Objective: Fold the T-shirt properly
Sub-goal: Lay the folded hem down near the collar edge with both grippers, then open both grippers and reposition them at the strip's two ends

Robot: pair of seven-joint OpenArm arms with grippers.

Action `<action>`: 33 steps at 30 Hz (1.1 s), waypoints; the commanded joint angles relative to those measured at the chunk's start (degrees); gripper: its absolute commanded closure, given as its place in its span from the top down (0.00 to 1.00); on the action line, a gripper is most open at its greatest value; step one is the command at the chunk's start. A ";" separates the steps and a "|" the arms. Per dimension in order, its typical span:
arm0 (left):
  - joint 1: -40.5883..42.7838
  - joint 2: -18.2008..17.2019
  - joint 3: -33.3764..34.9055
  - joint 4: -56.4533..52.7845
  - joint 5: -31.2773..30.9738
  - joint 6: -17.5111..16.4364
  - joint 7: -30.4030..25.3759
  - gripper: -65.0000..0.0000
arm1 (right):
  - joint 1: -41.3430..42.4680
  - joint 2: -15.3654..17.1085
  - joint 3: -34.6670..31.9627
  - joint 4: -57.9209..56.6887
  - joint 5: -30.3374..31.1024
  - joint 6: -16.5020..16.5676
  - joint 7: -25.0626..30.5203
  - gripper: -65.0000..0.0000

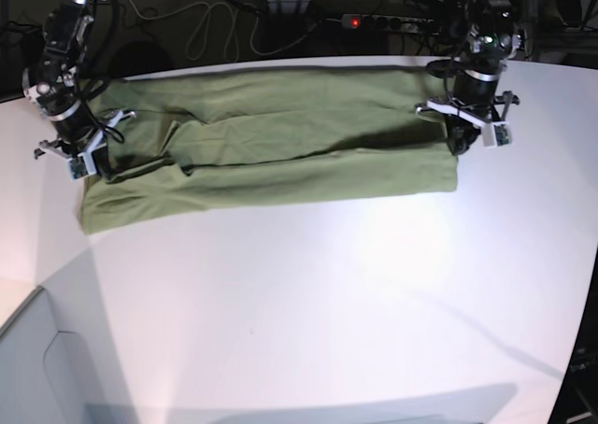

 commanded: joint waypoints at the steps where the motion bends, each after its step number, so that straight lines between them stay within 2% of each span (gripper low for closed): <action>1: 0.60 -0.20 -0.36 1.70 -0.26 0.05 -1.62 0.00 | 0.36 0.93 0.34 0.94 0.74 0.81 1.39 0.00; 29: 0.78 0.94 -0.28 -0.85 -0.26 0.05 -1.36 0.00 | -0.52 0.93 0.34 0.94 0.74 0.90 1.30 0.01; 31: 0.78 0.68 -0.01 -0.85 -0.26 -0.03 -1.36 0.00 | -0.52 0.93 0.34 0.94 0.74 0.90 1.30 0.05; 33: 0.78 0.59 0.07 -0.85 -0.26 -0.03 -1.36 0.00 | -0.52 0.93 0.34 0.94 0.74 0.90 1.30 0.14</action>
